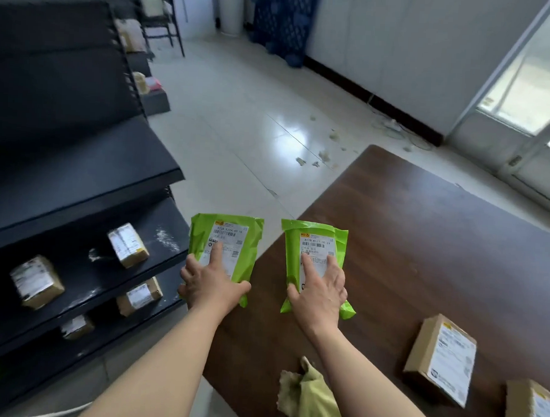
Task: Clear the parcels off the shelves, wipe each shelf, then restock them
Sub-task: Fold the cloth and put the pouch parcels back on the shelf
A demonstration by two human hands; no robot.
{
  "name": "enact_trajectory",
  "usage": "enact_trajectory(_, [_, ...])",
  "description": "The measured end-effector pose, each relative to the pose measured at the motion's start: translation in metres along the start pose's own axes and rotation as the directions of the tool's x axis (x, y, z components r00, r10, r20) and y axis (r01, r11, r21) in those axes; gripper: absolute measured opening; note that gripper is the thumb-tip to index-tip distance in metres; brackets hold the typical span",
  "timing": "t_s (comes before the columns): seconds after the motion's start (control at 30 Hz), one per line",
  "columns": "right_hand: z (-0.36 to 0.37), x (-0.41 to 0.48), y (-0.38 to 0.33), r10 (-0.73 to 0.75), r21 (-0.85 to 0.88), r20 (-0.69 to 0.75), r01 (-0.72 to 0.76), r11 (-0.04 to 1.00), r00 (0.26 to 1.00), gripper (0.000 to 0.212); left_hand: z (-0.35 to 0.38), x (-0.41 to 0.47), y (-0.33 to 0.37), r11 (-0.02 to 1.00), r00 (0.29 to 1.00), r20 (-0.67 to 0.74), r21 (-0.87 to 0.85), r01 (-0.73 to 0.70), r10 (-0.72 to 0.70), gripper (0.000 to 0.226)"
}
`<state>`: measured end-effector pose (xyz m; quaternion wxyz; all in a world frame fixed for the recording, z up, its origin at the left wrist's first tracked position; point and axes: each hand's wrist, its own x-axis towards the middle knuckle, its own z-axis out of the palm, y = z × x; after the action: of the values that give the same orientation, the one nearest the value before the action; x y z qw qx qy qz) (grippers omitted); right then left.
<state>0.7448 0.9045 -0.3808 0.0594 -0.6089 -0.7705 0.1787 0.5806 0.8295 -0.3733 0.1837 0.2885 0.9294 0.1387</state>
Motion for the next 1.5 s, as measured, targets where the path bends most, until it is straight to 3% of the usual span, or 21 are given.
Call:
enact_trajectory(0.3, [0.004,-0.030,-0.109,-0.293,-0.015,0.034,0.293,0.956,0.956,0.071,-0.075,-0.009,-0.098,0.972,0.964,-0.149,-0.116,0.204,-0.220,0.103])
enact_trajectory(0.63, [0.044,-0.123,-0.252,-0.537,0.003,0.105,0.539,0.842,0.837,0.067,-0.154,-0.043,-0.266,0.896,0.860,-0.257,-0.185,0.404,-0.441,0.102])
enact_trajectory(1.03, [0.097,-0.256,-0.404,-0.713,-0.038,0.173,0.728,0.685,0.680,0.061,-0.236,-0.104,-0.458,0.782,0.724,-0.297,-0.265,0.565,-0.623,0.099])
enact_trajectory(1.5, [0.166,-0.347,-0.530,-0.816,-0.015,0.260,0.847,0.531,0.516,0.062,-0.286,-0.142,-0.614,0.624,0.548,-0.298,-0.388,0.678,-0.781,0.093])
